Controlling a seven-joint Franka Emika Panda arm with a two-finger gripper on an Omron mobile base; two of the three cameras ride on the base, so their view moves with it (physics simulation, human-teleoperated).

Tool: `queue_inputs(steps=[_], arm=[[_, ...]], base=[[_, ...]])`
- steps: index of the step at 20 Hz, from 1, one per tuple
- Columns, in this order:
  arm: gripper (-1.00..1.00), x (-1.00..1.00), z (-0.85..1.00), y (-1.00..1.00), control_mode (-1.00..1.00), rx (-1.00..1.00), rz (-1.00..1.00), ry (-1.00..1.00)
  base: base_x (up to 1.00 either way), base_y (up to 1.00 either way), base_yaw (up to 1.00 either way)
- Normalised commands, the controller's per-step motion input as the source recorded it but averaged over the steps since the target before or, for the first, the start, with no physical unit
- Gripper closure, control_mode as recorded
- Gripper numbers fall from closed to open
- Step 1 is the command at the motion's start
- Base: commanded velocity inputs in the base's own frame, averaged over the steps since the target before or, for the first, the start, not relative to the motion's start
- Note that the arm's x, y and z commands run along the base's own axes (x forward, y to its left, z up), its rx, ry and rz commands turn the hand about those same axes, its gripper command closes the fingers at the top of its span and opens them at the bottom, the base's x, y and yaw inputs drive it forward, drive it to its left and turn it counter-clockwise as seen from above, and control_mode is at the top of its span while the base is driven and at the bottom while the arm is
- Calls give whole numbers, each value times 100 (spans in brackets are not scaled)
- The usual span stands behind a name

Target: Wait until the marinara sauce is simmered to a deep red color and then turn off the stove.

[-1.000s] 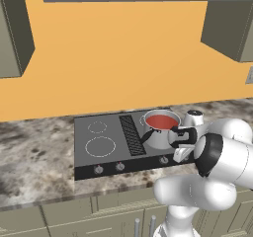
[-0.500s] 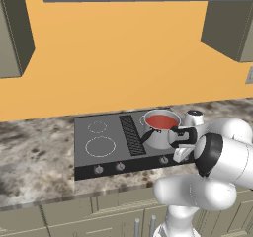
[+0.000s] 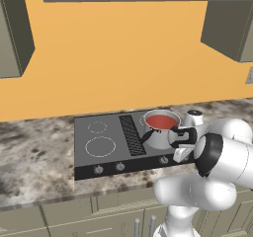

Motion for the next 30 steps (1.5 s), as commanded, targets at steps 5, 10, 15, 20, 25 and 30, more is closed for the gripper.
queue_inputs(steps=[5, 10, 15, 20, 25, 30], arm=[[100, 0, 0, 0, -100, 0, 0, 0], [100, 0, 0, 0, -100, 0, 0, 0], [100, 0, 0, 0, -100, 0, 0, 0], [100, 0, 0, 0, -100, 0, 0, 0], [100, 0, 0, 0, -100, 0, 0, 0], [100, 0, 0, 0, -100, 0, 0, 0]], base=[[0, 0, 0], [0, 0, 0], [0, 0, 0], [0, 0, 0], [0, 0, 0], [0, 0, 0]])
